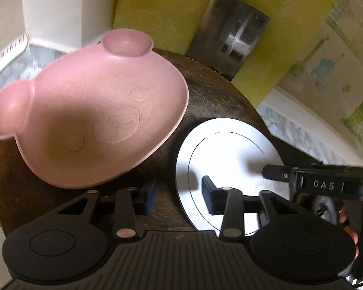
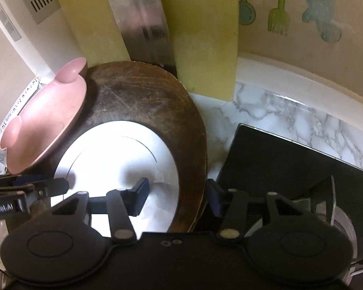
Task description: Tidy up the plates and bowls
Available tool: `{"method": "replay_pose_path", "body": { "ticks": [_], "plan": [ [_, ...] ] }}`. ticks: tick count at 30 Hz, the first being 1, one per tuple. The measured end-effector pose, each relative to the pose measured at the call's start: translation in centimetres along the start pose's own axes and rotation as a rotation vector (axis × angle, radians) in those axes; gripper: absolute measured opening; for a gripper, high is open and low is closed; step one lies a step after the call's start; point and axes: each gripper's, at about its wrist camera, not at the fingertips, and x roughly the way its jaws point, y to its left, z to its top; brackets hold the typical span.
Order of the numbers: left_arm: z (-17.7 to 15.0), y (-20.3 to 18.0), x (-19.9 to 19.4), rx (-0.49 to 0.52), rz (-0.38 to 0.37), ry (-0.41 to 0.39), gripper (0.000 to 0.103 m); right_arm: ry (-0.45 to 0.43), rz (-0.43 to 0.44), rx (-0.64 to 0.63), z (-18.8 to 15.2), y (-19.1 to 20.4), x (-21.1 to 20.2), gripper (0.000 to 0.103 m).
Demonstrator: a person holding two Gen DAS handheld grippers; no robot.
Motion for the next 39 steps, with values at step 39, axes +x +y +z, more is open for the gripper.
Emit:
{"method": "replay_pose_path", "body": {
  "ticks": [39],
  "plan": [
    [-2.4, 3.2, -2.8, -0.081, -0.139, -0.048, 0.008, -0.077, 0.092, 0.110, -2.8, 0.3, -2.4, 0.013]
  ]
}}
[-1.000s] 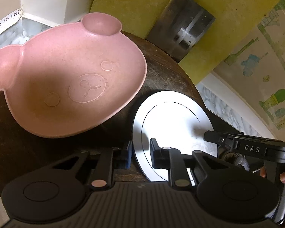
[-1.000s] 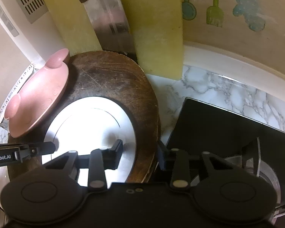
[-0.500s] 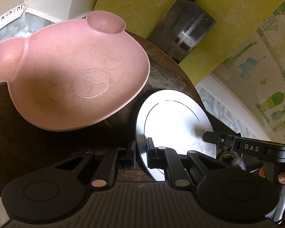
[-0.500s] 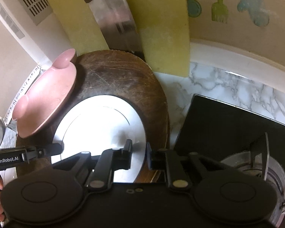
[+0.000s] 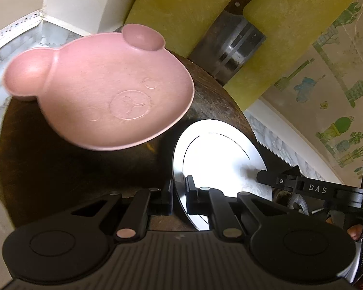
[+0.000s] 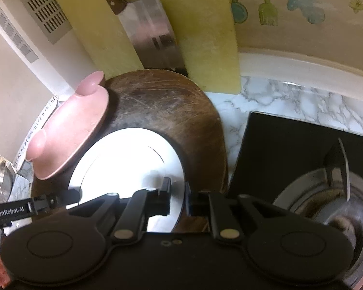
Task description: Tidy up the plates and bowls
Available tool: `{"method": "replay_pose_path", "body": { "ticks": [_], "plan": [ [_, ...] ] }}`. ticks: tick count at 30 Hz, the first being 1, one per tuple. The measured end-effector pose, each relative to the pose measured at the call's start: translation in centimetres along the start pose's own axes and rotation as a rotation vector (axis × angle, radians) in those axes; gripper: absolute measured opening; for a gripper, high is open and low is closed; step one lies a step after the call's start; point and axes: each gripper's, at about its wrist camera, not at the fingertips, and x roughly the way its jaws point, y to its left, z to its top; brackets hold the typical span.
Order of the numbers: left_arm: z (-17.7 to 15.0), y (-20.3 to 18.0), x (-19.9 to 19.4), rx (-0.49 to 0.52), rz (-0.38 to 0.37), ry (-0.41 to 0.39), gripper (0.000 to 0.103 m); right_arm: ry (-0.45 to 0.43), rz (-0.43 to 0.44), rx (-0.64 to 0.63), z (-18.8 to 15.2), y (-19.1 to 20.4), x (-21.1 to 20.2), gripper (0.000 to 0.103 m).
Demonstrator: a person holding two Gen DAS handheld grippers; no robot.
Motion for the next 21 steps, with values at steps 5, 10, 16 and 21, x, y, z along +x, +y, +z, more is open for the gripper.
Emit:
{"method": "replay_pose_path", "body": {
  "ticks": [5, 10, 16, 21],
  "plan": [
    [-0.8, 2.1, -2.5, -0.003, -0.020, 0.009, 0.008, -0.032, -0.003, 0.016, -1.5, 2.4, -1.4, 0.011],
    [-1.9, 5.3, -5.7, -0.016, -0.023, 0.011, 0.008, -0.036, -0.009, 0.022, -3.7, 6.0, -1.7, 0.011],
    [-3.2, 9.2, -9.9, -0.012, -0.012, -0.002, 0.008, -0.040, -0.001, 0.034, -6.6, 10.9, -1.7, 0.011],
    [-4.0, 12.4, -12.9, -0.022, -0.004, -0.010, 0.008, -0.078, 0.013, 0.013, -8.6, 14.8, -1.8, 0.011]
  ]
}}
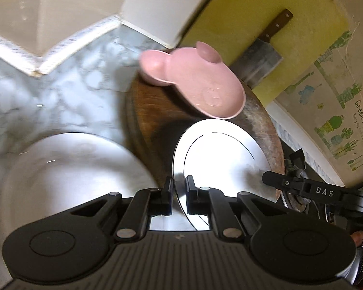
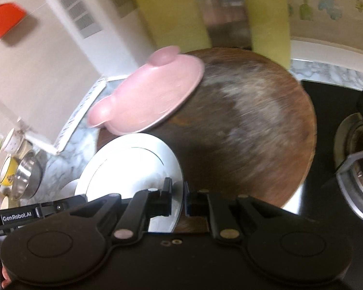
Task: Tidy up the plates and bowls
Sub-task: 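Carry the small white plate and lower it onto the large floral plate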
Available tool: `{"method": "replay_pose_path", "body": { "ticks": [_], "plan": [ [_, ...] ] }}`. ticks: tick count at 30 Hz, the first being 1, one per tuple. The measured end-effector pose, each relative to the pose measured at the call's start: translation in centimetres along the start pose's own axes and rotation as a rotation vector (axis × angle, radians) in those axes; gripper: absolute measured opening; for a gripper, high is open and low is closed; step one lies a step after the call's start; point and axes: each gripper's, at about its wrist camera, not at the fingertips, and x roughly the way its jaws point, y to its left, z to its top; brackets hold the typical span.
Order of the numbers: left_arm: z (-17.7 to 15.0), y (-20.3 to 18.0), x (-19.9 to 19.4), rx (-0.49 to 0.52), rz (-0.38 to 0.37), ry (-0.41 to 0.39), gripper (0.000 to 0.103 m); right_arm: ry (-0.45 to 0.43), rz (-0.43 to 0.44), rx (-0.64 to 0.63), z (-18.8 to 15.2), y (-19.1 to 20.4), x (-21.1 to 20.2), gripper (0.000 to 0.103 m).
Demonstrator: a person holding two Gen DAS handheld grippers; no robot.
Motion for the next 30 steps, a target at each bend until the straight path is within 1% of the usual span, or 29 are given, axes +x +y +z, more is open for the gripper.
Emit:
{"method": "replay_pose_path", "body": {
  "ticks": [5, 10, 12, 17, 21, 22, 23, 26, 30],
  "plan": [
    [-0.7, 3.8, -3.1, -0.016, 0.023, -0.007, 0.008, 0.000, 0.021, -0.011, -1.8, 3.8, 0.3, 0.010],
    [-1.3, 7.1, -5.2, -0.030, 0.053, -0.013, 0.008, 0.019, 0.037, -0.040, -3.8, 7.4, 1.5, 0.010],
    [-1.7, 8.3, -5.6, -0.039, 0.065, -0.012, 0.008, 0.026, 0.051, -0.025, -4.4, 8.3, 2.0, 0.010],
    [-2.5, 11.2, -5.6, -0.052, 0.090, 0.006, 0.009, 0.052, 0.053, -0.018, -6.1, 10.2, 4.0, 0.010],
    [-3.0, 12.9, -5.2, -0.040, 0.104, 0.028, 0.009, 0.058, 0.053, -0.011, -7.4, 11.2, 5.0, 0.010],
    [-3.0, 13.1, -5.1, -0.035, 0.110, 0.031, 0.009, 0.060, 0.050, -0.005, -7.7, 11.5, 5.4, 0.010],
    [-3.1, 13.3, -4.9, -0.031, 0.112, 0.036, 0.009, 0.106, 0.043, -0.007, -8.0, 11.6, 5.6, 0.010],
    [-3.1, 13.8, -4.2, -0.017, 0.124, 0.052, 0.009, 0.117, 0.037, 0.003, -8.8, 11.6, 6.4, 0.010],
    [-2.9, 13.6, -3.5, 0.025, 0.148, 0.065, 0.009, 0.126, 0.010, -0.005, -9.3, 11.9, 7.2, 0.011]
  ]
}}
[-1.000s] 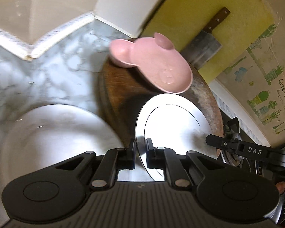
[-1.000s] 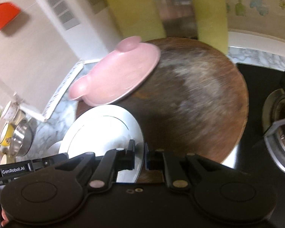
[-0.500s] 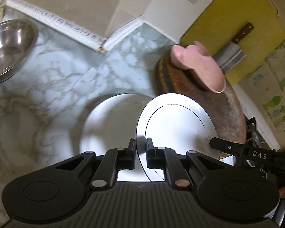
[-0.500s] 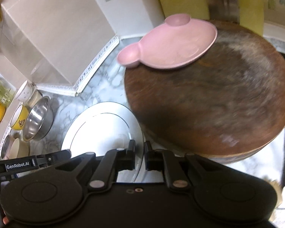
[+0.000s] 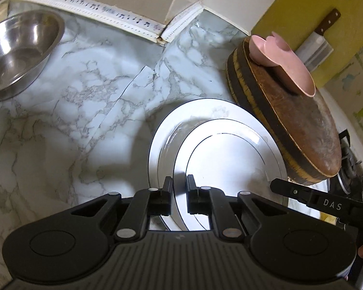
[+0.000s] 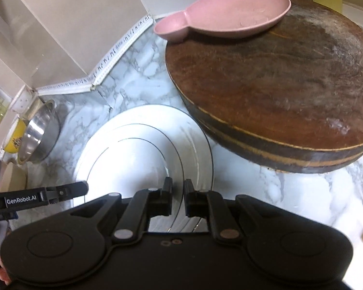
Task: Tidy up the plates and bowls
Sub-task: 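Carry the small white plate and lower it onto the large floral plate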
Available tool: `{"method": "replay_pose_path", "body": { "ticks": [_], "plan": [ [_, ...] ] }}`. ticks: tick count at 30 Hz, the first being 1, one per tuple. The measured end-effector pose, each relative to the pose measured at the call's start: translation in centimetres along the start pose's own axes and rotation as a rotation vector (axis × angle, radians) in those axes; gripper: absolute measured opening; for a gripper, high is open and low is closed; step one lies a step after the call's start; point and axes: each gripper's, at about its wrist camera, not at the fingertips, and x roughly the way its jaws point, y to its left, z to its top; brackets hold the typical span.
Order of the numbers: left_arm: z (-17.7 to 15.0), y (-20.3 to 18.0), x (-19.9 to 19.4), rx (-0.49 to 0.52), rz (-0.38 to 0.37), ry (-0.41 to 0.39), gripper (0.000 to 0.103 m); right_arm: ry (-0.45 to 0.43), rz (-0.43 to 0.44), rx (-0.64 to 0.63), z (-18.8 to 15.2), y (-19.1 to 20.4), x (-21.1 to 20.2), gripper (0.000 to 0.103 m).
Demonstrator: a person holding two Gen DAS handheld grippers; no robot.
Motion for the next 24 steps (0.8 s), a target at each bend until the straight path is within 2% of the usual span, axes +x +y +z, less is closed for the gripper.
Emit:
{"method": "replay_pose_path", "body": {
  "ticks": [18, 24],
  "plan": [
    [0.9, -0.1, 1.3, 0.055, 0.015, 0.037, 0.010, 0.038, -0.033, 0.010, 0.1, 0.2, 1.0, 0.012],
    [1.6, -0.3, 1.6, 0.082, 0.015, 0.081, 0.010, 0.036, -0.043, 0.003, 0.4, 0.3, 1.2, 0.012]
  ]
}}
